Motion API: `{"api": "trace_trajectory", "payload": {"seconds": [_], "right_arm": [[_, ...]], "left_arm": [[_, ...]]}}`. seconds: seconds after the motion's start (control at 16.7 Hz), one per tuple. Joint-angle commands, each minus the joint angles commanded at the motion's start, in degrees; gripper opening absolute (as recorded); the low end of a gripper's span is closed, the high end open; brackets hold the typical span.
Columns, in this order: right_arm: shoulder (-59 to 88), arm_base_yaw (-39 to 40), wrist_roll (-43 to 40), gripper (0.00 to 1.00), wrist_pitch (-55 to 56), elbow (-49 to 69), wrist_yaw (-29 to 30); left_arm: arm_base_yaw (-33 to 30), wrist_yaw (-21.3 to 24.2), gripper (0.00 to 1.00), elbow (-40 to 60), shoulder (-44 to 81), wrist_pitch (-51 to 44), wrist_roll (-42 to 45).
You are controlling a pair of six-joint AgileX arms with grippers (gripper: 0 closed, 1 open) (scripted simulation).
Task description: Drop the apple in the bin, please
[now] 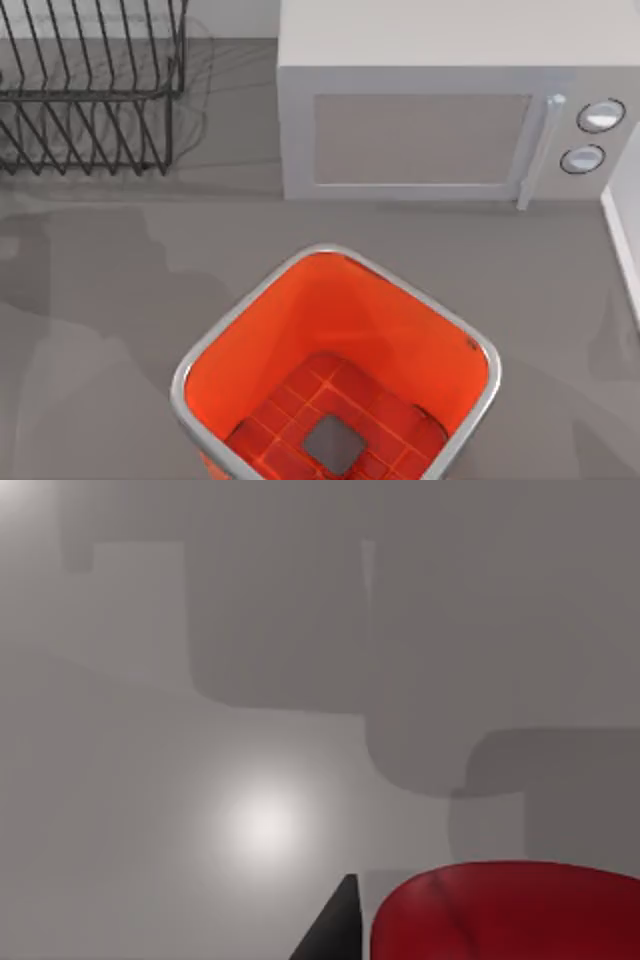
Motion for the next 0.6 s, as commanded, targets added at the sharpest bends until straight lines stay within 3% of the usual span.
{"api": "trace_trajectory", "payload": {"seconds": [0.3,0.6], "right_arm": [[0.00,0.00,0.00,1.00,0.00,0.00,0.00],[0.00,0.00,0.00,1.00,0.00,0.00,0.00]], "left_arm": [[-0.10,-0.05,0.00,11.98,-3.65,-17.35,-0.23],[-0.16,-0.08,0.00,16.27,-5.74,-22.10,-0.39]]}}
